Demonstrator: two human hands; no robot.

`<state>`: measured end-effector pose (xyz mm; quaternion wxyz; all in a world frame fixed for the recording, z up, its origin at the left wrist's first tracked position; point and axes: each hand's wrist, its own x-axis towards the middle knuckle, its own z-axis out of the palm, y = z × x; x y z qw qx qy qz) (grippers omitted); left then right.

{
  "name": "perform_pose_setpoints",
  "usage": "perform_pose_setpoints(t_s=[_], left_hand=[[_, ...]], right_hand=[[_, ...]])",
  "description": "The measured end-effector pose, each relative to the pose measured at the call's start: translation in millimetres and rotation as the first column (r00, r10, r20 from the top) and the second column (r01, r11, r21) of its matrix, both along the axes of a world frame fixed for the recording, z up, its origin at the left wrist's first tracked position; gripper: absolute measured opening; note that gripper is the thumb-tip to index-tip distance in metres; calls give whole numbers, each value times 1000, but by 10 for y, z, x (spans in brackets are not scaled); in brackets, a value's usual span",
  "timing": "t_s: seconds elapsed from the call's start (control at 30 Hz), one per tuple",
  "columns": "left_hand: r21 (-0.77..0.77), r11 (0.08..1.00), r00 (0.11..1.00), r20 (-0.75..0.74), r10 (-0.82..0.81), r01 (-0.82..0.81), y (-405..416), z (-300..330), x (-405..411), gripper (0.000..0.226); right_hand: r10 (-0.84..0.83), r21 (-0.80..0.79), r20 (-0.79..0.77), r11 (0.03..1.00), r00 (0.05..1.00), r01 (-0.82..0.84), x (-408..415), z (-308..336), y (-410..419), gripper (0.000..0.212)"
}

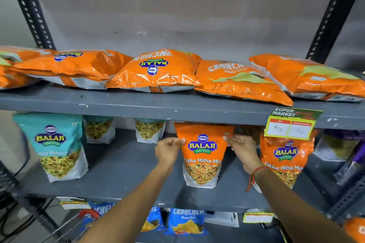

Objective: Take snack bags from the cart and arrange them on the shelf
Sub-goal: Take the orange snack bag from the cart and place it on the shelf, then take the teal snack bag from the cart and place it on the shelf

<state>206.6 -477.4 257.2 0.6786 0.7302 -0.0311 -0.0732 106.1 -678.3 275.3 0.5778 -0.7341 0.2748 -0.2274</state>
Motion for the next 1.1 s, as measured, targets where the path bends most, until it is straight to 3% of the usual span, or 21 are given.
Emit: perform_pose_setpoints(t_s=[0.13, 0.23, 0.33, 0.43, 0.6, 0.73, 0.97, 1.07, 1.1], left_hand=[[-31, 999, 999, -46, 11, -12, 32, -5, 53, 16], [-54, 998, 997, -71, 36, -40, 198, 14, 44, 25], [-84, 992, 995, -44, 87, -90, 521, 92, -11, 27], [-92, 984, 987, 27, 156, -153, 1042, 215, -95, 16], [-131, 947, 949, 83, 304, -292, 2249, 396, -309, 30], [-149, 875, 873, 101, 477, -460, 3268, 347, -494, 24], [38, 700, 693, -110, 713, -714, 4651, -687, -1013, 27], [194, 634, 598, -216, 772, -749, 4953, -1433, -1422, 5], [252, 620, 571, -243, 784, -743, 4988, -1638, -1585, 9]], right_hand=[[-4, 45, 14, 999, 1000, 3, 117, -67, 6, 13], [-137, 40, 63, 990, 989, 134, 149, -34, 165, 21], [-314, -83, 153, 941, 937, 329, 176, 110, 452, 45], [-306, -198, 266, 911, 914, 362, 205, 301, 946, 46], [-9, -318, 384, 937, 923, 141, 293, 481, 2154, 42], [317, -312, 394, 929, 863, -199, 366, 418, 3126, 31], [675, -167, 67, 733, 734, -659, 593, -738, 4320, 25], [767, -87, -136, 621, 627, -779, 782, -1438, 4573, 25], [794, -72, -211, 570, 571, -819, 852, -1685, 4633, 27]])
